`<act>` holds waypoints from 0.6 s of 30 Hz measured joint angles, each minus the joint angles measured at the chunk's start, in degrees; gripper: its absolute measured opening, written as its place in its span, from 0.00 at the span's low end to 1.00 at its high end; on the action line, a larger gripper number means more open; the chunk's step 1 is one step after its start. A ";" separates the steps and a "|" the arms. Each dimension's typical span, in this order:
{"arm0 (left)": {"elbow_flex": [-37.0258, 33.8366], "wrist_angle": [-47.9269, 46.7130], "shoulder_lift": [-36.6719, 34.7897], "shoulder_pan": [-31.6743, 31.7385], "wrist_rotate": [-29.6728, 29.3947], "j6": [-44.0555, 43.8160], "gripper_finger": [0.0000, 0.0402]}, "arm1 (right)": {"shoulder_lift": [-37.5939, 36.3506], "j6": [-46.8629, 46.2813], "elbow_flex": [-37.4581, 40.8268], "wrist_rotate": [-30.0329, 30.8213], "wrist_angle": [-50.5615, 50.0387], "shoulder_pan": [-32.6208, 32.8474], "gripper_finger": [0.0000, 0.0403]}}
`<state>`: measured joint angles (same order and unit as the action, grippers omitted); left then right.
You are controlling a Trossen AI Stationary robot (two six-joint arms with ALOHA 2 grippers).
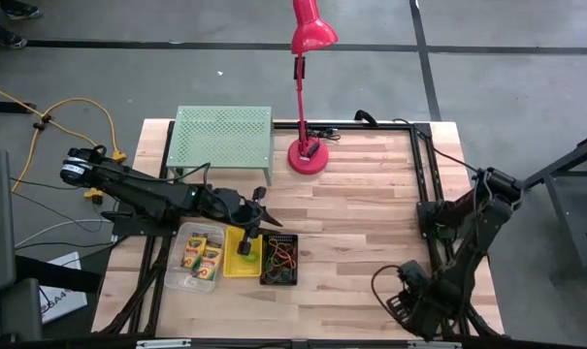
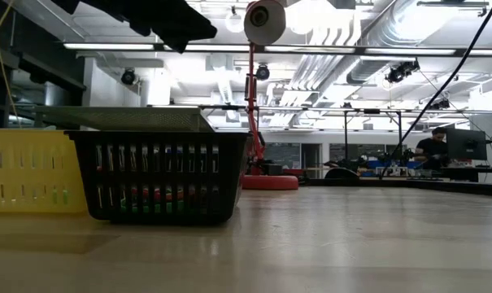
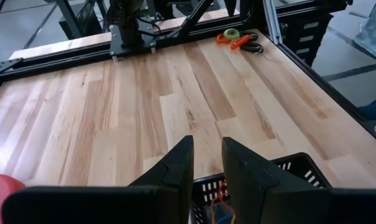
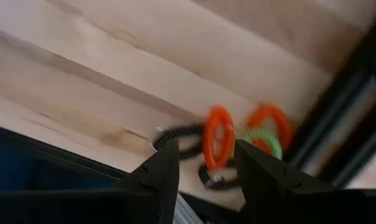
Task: Pick & Place Office Desk Supplies
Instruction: Put the orange spring keychain into the yellow bin
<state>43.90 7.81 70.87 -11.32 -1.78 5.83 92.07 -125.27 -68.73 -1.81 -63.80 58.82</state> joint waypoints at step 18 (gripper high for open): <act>0.00 -0.15 0.11 -0.02 0.02 -0.24 0.20 | 8.19 -5.64 0.02 -9.77 9.57 0.92 0.35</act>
<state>43.90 7.66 70.98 -11.33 -1.76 5.58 100.26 -130.91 -68.71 -11.57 -54.23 59.75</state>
